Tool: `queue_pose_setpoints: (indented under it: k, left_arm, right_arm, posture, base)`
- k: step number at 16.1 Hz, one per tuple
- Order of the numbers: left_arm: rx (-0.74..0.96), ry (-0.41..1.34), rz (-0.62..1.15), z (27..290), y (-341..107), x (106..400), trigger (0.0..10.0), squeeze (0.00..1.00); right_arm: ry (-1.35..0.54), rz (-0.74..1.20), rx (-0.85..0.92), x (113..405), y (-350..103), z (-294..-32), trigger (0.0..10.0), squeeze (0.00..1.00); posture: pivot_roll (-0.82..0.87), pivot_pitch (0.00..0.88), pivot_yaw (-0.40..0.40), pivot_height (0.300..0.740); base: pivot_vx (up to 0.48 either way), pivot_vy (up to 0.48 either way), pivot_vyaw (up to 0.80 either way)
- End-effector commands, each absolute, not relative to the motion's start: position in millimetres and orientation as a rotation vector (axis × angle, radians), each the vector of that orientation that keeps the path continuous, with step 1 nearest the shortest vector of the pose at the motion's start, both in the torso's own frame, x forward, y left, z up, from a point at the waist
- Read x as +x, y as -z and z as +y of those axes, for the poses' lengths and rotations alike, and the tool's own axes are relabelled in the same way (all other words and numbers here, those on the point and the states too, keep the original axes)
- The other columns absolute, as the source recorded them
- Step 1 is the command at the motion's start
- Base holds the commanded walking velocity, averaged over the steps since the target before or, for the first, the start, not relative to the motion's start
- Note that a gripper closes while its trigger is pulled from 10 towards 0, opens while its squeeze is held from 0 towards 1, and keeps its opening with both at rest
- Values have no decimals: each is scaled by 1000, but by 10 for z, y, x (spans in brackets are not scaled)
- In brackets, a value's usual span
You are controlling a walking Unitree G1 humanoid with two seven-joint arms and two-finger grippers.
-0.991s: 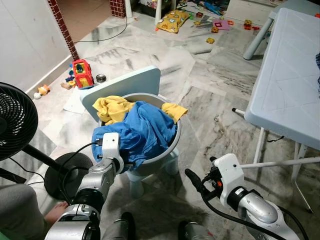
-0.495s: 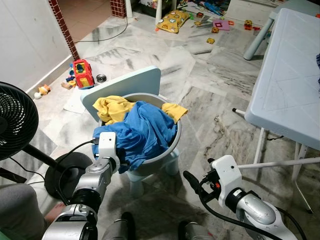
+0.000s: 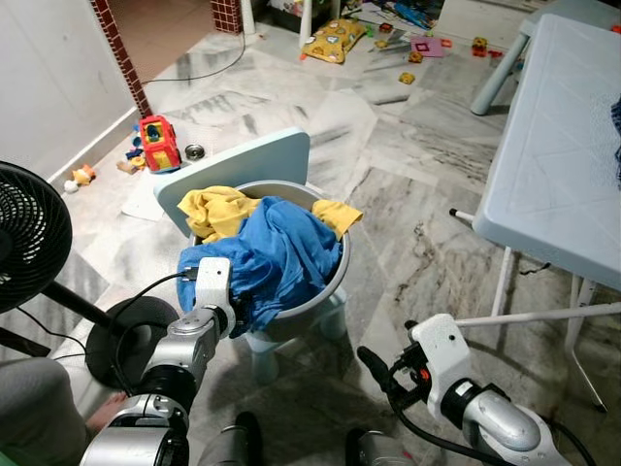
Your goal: Hang hanger
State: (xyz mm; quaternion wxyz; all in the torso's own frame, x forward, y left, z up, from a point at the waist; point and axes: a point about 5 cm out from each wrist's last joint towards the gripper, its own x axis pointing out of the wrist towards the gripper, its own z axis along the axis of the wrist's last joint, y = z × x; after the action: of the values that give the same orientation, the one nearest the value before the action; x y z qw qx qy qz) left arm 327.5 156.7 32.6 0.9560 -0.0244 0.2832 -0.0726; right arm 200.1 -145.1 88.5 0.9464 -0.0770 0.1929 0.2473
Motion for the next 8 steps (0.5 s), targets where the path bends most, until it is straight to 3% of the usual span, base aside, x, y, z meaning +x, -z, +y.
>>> queue_pose_setpoints:
  k: [1, 2, 3, 4, 8]
  left_arm:
    - [-31, 161, 614, 1604, -247, 3221, 9843, 1000]
    - [-41, 189, 616, 1590, -234, 3212, 0, 1000]
    - [-49, 198, 618, 1584, -228, 3207, 0, 725]
    - [-58, 217, 635, 1575, -202, 3189, 0, 0]
    - [-59, 237, 664, 1571, -173, 3175, 0, 0]
  right_arm:
    - [-502, 388, -165, 1971, -919, -1452, 10000, 0]
    - [-501, 392, -166, 1965, -922, -1451, 10000, 0]
    - [-501, 394, -167, 1962, -923, -1451, 10000, 0]
    - [-500, 399, -169, 1956, -919, -1448, 10000, 0]
    - [-495, 402, -174, 1975, -916, -1447, 10000, 0]
  posture:
    - [-293, 243, 14, 740]
    - [-294, 247, 12, 740]
    - [-294, 248, 12, 740]
    - [-295, 249, 12, 740]
    - [-300, 243, 15, 740]
  base:
    - [0, 0, 0]
    - [0, 0, 0]
    - [0, 0, 0]
    - [0, 0, 0]
    - [0, 0, 0]
